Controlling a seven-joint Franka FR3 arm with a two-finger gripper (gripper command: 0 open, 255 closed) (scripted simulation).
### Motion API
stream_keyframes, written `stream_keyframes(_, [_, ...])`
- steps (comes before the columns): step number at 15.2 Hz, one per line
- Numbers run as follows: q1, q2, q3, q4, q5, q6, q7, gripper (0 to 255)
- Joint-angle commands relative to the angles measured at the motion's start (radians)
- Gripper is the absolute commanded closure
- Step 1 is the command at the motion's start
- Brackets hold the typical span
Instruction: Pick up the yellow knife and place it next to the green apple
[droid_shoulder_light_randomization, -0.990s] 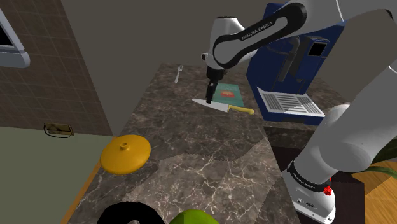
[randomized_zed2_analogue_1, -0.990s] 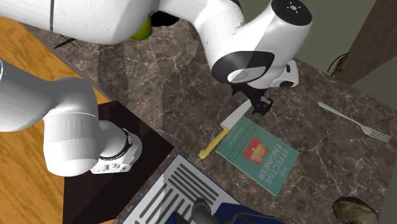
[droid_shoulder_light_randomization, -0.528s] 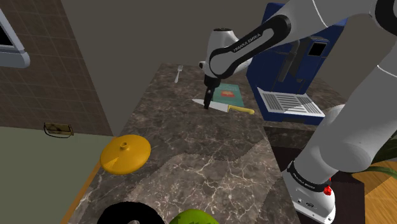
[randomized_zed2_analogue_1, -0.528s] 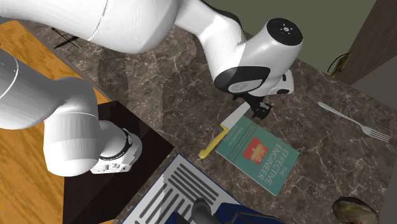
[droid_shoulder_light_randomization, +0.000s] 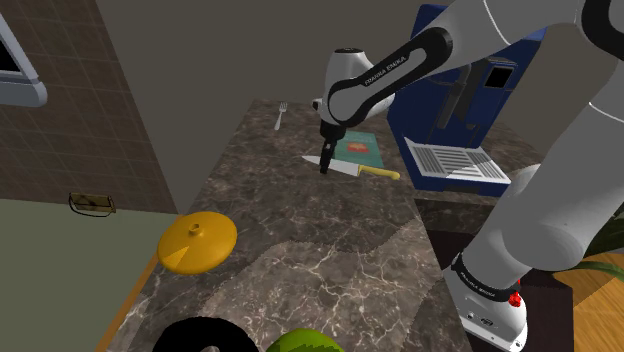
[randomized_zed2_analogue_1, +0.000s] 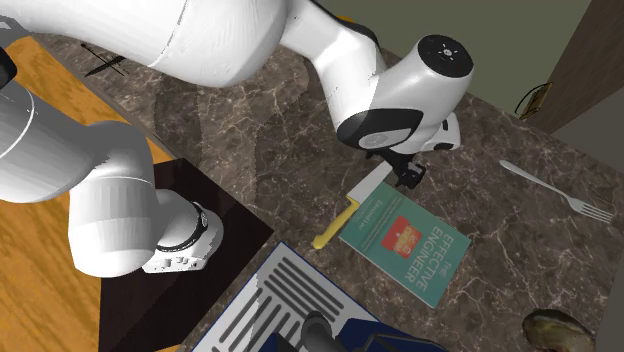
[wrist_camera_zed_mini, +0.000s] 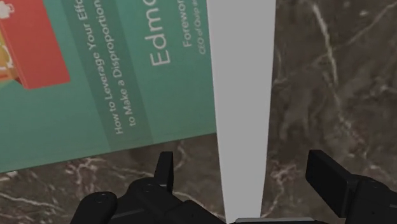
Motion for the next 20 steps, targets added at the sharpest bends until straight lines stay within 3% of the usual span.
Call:
stream_keyframes(1, [0.0, 0.0, 0.0, 0.0, 0.0, 0.0, 0.0, 0])
stream_keyframes(2, [0.0, 0.0, 0.0, 0.0, 0.0, 0.0, 0.0, 255])
stream_keyframes(11, [0.0, 0.0, 0.0, 0.0, 0.0, 0.0, 0.0, 255])
stream_keyframes(20, [-0.001, -0.079, 0.001, 0.048, -0.009, -0.126, 0.008, 255])
